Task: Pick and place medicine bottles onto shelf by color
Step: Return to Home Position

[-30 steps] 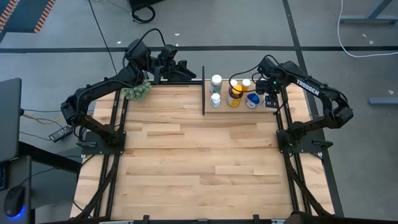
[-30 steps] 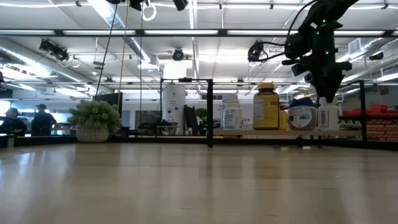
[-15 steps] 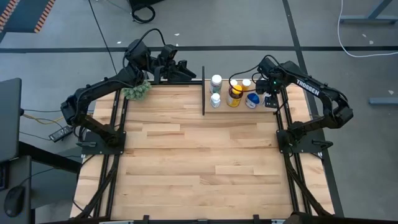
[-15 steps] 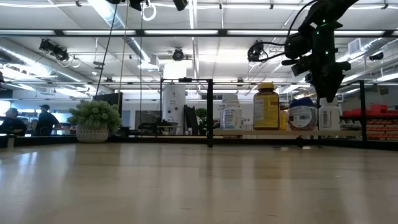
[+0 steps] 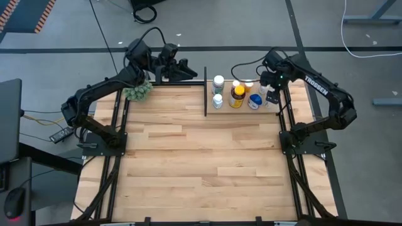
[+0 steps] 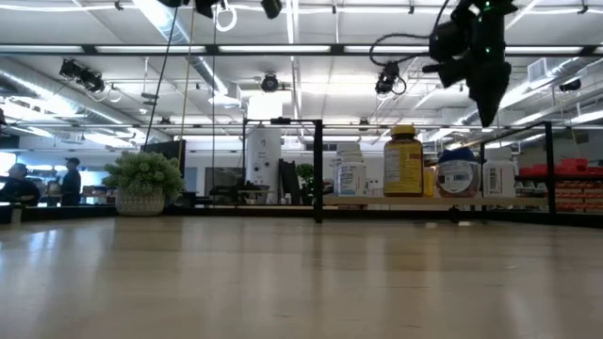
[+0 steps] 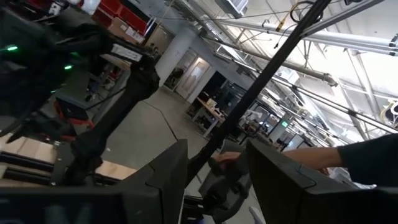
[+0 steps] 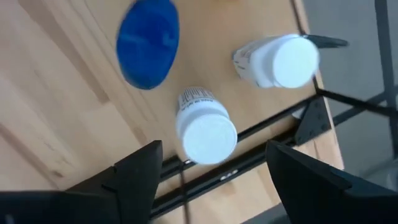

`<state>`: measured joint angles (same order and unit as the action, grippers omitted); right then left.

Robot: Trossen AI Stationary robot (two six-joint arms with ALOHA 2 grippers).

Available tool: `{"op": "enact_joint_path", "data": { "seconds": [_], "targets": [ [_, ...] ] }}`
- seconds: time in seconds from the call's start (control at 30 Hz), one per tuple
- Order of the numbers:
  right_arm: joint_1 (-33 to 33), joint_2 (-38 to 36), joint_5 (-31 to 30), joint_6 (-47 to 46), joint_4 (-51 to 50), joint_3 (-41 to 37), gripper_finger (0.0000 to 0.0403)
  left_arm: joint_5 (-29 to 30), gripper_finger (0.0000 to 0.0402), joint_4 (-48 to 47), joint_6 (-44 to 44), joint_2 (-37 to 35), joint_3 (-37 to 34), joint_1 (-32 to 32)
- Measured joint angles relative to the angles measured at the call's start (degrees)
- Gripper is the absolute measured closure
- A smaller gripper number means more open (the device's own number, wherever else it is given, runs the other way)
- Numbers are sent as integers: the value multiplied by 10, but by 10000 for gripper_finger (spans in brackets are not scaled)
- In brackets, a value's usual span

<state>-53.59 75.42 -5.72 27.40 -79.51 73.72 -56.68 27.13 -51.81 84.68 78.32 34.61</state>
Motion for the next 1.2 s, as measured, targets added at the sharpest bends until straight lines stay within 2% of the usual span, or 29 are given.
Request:
{"op": "enact_joint_path", "data": {
  "seconds": [0.13, 0.27, 0.33, 0.37, 0.47, 0.53, 0.63, 0.73, 0.8, 0.9, 1.03, 1.1, 1.2],
  "targets": [
    [23, 0, 15, -111, -49, 71, 110, 0, 231, -1, 19, -2, 0, 10],
    [67, -2, 95, -313, -47, 140, 117, 1, 249, -60, 87, -26, 1, 16],
    [105, -14, 142, -375, -18, 155, 130, 12, 267, -158, 154, -51, 1, 16],
    [133, -24, 146, -402, 4, 153, 140, 34, 278, -230, 203, -69, 1, 16],
    [241, -71, 114, -496, 100, 102, 183, 118, 318, -446, 355, -119, 1, 15],
    [311, -113, 77, -580, 189, 33, 224, 140, 351, -493, 402, -142, -14, 16],
    [388, -189, 26, -709, 294, -92, 293, 136, 392, -431, 369, -190, -82, 16],
    [440, -266, -1, -791, 381, -211, 362, 131, 393, -307, 287, -249, -190, 15],
    [465, -311, -14, -821, 456, -273, 391, 132, 397, -228, 227, -278, -272, 15],
    [495, -363, -41, -834, 529, -345, 395, 134, 397, -118, 148, -308, -386, 14],
    [513, -420, -77, -840, 549, -423, 395, 151, 399, 4, 56, -332, -501, 11],
    [516, -449, -96, -846, 564, -466, 396, 182, 399, 62, 21, -343, -542, -2],
    [516, -492, -104, -847, 640, -533, 396, 242, 399, 108, 0, -361, -595, -35]
  ]
}}
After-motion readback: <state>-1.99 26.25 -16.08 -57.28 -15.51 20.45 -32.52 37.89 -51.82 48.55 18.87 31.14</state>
